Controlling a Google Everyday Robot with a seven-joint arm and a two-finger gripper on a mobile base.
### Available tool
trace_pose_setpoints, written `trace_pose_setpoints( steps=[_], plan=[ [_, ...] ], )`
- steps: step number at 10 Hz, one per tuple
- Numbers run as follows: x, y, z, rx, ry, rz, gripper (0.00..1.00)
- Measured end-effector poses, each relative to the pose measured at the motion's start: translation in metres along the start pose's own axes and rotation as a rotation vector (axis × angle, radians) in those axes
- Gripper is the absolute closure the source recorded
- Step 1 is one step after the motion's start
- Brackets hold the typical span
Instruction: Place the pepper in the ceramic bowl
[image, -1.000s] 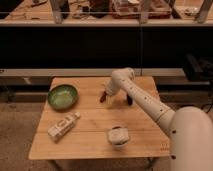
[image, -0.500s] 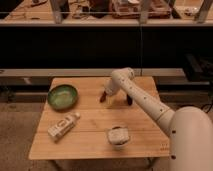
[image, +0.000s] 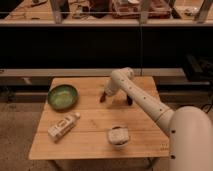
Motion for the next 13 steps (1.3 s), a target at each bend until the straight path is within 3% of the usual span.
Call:
trace_pose_setpoints(
  steps=[4,6,9,10,11,13],
  plan=[
    [-0.001,-0.001,0.001,0.003,-0.001,0.006,0.22],
    [-0.012,0.000,0.000,0.010,-0.019,0.087,0.22],
    [-0.037,0.014,-0.004,-0.008,-0.088,0.310,0.22],
    [-0.040,0.020,-0.004,-0.014,-0.104,0.356,0.22],
    [-0.039,0.025,-0.003,-0.017,-0.114,0.388,0.22],
    [-0.033,0.029,0.002,-0.012,-0.113,0.386,0.22]
  ],
)
